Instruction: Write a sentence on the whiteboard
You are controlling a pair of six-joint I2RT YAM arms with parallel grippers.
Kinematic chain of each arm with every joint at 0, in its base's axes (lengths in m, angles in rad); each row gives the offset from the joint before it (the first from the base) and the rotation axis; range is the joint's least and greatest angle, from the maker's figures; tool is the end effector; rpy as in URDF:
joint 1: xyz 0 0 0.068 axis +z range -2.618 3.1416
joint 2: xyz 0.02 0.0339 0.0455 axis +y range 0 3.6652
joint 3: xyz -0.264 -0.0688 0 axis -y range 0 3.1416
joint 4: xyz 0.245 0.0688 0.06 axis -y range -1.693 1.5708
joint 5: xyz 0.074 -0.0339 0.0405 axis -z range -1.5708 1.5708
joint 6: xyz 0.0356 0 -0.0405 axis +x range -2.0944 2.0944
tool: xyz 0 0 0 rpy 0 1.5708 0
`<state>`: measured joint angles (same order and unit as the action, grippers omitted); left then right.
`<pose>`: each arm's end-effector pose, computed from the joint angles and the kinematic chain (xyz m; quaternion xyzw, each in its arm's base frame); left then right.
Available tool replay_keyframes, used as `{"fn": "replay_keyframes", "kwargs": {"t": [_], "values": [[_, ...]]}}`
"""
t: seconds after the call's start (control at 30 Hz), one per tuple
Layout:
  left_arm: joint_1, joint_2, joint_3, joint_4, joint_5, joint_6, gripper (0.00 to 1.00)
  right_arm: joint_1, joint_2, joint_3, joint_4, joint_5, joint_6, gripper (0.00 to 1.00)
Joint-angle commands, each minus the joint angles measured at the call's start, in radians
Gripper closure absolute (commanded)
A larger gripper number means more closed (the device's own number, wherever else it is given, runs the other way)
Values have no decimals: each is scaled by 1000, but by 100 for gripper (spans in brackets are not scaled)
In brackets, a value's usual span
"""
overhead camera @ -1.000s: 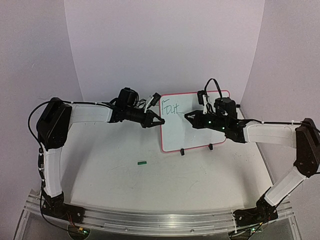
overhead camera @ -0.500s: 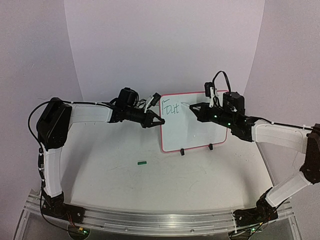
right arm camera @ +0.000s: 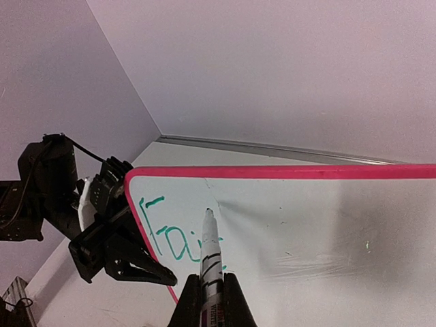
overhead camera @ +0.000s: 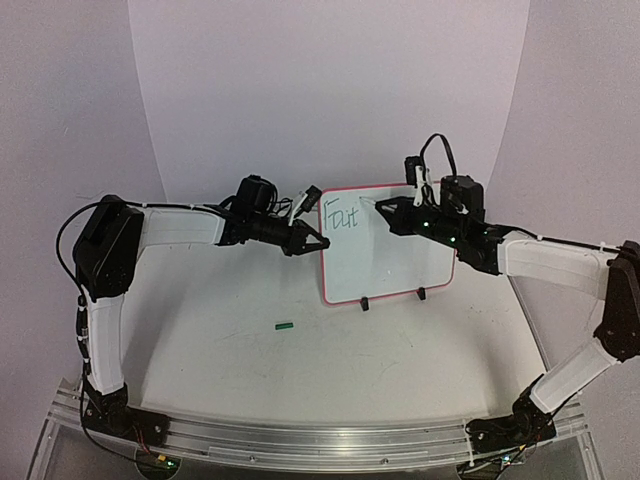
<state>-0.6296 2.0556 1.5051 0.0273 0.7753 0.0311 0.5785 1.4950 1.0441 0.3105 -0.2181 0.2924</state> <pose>0.3647 -0.2965 0.2204 0.4389 0.6970 -0.4493 0.3460 0.2925 0.2002 0.3088 -0.1776 0.7326 0.3495 0.5564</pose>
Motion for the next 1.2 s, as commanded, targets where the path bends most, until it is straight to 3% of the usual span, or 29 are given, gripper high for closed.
{"fn": "replay_keyframes", "kwargs": {"t": [0.0, 0.77, 1.17], "values": [[-41, 52, -9, -179, 7, 32, 100, -3, 32, 48, -1, 33, -12, 100], [-41, 48, -10, -181, 7, 32, 100, -3, 20, -87, -22, 20, 21, 100], [-42, 47, -11, -181, 9, 32, 100, -3, -10, -66, 27, 2, 43, 100]]}}
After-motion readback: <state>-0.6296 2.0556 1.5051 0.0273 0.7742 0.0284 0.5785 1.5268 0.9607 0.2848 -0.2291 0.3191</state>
